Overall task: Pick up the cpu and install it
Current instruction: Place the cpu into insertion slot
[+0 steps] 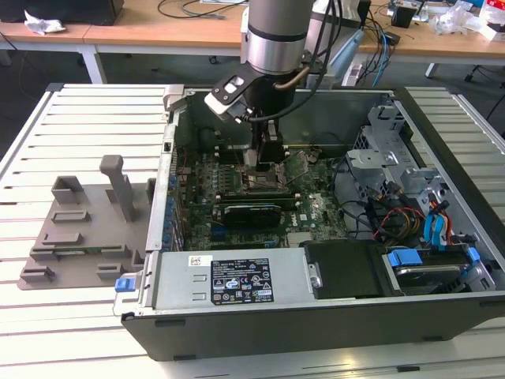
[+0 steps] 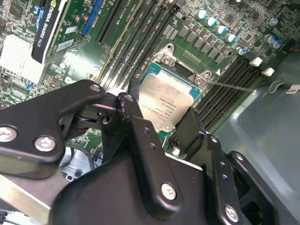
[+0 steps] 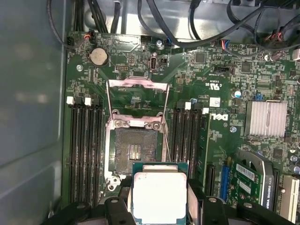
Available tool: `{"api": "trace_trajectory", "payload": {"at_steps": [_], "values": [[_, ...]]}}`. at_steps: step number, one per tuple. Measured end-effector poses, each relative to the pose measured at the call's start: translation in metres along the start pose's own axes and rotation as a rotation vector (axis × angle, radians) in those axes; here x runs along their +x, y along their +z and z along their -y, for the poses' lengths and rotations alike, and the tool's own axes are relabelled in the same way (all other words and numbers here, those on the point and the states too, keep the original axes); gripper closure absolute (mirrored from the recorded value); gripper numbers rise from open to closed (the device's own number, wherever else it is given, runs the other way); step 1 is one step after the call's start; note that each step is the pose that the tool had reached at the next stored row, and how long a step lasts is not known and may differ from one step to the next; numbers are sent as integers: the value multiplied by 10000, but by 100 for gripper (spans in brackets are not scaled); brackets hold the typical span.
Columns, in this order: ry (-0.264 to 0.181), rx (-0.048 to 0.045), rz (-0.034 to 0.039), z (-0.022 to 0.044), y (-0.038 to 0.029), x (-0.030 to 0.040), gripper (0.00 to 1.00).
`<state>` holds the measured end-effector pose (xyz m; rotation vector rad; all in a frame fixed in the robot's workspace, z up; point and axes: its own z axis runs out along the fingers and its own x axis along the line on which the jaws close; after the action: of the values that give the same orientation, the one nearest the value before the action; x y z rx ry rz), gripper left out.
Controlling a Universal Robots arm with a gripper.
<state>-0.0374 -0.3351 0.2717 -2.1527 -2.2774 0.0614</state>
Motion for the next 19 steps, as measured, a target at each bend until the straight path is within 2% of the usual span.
{"api": "trace_trajectory", "payload": {"at_steps": [19], "values": [[0,0,0,-3,106,2,45]]}}
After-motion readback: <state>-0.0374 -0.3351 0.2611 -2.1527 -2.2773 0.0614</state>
